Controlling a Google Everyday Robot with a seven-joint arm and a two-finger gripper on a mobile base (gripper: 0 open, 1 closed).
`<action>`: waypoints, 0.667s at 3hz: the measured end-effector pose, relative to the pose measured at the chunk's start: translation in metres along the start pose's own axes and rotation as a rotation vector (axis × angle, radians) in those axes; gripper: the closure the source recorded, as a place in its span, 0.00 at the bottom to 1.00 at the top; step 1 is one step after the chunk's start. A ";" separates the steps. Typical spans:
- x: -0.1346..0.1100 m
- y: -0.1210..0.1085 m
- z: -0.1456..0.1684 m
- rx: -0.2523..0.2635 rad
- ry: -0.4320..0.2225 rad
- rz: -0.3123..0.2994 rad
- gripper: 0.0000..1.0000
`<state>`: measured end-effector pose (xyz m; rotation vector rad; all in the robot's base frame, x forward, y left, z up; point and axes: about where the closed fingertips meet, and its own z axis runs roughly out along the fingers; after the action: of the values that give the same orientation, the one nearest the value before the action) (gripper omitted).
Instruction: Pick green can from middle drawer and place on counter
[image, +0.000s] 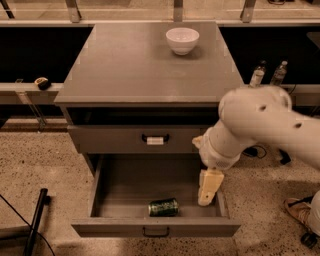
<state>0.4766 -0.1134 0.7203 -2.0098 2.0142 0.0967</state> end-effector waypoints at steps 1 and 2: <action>0.010 0.014 0.066 0.010 -0.043 -0.084 0.00; 0.004 0.002 0.070 0.056 -0.068 -0.088 0.00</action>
Offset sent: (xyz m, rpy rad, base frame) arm -0.0040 0.0061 -0.0616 0.0244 -0.0242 0.0767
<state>0.4857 -0.0995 0.6524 -2.0290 1.8640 0.0881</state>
